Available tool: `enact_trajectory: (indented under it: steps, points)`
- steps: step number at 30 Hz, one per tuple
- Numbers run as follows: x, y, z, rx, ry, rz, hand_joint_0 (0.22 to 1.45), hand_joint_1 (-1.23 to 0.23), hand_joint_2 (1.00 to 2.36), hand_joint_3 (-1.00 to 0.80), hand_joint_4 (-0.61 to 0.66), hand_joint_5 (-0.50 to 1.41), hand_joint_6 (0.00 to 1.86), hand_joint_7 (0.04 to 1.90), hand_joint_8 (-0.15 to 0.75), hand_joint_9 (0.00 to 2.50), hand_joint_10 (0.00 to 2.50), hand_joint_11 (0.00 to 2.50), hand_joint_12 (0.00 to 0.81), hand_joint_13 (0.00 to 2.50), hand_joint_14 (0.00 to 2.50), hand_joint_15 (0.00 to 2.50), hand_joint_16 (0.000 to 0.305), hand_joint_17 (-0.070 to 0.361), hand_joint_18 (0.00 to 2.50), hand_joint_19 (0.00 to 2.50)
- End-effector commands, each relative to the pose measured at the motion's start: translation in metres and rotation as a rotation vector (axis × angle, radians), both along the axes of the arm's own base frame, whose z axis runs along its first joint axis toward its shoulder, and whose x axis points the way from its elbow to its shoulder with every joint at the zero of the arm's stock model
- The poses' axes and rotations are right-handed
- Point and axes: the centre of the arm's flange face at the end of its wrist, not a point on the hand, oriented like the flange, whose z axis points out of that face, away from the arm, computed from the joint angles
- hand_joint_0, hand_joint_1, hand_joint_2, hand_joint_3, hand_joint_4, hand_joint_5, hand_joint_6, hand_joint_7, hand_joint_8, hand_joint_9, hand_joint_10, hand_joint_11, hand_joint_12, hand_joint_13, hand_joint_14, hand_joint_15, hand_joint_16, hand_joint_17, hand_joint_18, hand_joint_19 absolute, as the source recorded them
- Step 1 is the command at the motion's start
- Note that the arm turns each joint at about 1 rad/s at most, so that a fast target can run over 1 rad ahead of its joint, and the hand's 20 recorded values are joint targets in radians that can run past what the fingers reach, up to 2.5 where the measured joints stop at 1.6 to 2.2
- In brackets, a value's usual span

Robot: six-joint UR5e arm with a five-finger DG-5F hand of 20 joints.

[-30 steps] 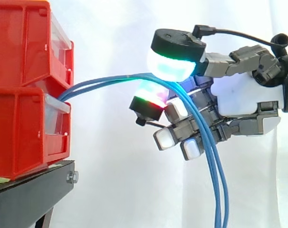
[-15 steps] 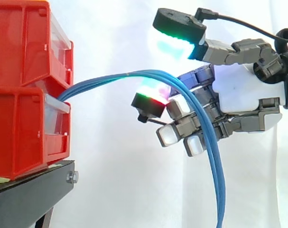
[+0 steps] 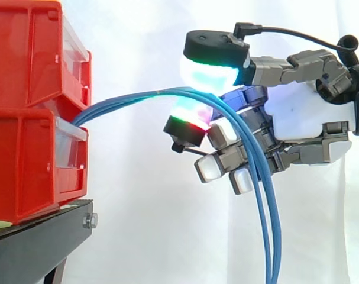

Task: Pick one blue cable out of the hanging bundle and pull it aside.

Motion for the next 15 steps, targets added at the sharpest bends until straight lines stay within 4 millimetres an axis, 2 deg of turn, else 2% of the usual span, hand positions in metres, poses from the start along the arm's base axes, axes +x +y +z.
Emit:
enact_trajectory:
  steps: [1, 4, 6, 9, 12, 15]
  points:
    - [0.0, 0.0, 0.0003, 0.0, 0.0, 0.0, 0.66, -0.84, 1.01, -0.34, 0.23, -0.12, 0.9, 1.26, 0.339, 1.12, 0.02, 0.71, 0.357, 0.97, 0.02, 0.57, 0.049, 0.111, 1.02, 0.6]
    - [-0.0001, 0.0, 0.0002, 0.0, 0.001, 0.0, 0.71, -0.89, 1.01, -0.35, 0.19, -0.12, 0.9, 1.36, 0.333, 1.12, 0.02, 0.71, 0.347, 0.99, 0.02, 0.56, 0.049, 0.11, 1.03, 0.57]
    - [-0.0001, 0.0, 0.0002, 0.0, 0.001, 0.0, 0.77, -0.91, 1.01, -0.41, 0.13, -0.12, 0.91, 1.45, 0.329, 1.14, 0.02, 0.72, 0.344, 0.99, 0.02, 0.54, 0.048, 0.107, 1.03, 0.56]
    - [0.0, 0.0, 0.0003, 0.0, 0.0, 0.0, 0.8, -0.93, 1.0, -0.49, 0.1, -0.11, 0.93, 1.51, 0.326, 1.15, 0.02, 0.73, 0.337, 1.01, 0.02, 0.55, 0.046, 0.104, 1.03, 0.55]
    - [0.0005, 0.0001, -0.0006, 0.0, -0.002, 0.0, 0.81, -0.93, 1.0, -0.5, 0.07, -0.11, 0.93, 1.51, 0.313, 1.16, 0.02, 0.73, 0.332, 1.01, 0.02, 0.54, 0.046, 0.103, 1.03, 0.54]
    - [0.0001, -0.0023, -0.0008, -0.003, 0.002, -0.003, 0.79, -0.95, 1.0, -0.5, -0.03, -0.1, 0.94, 1.46, 0.288, 1.17, 0.02, 0.73, 0.322, 1.02, 0.02, 0.55, 0.045, 0.102, 1.04, 0.53]
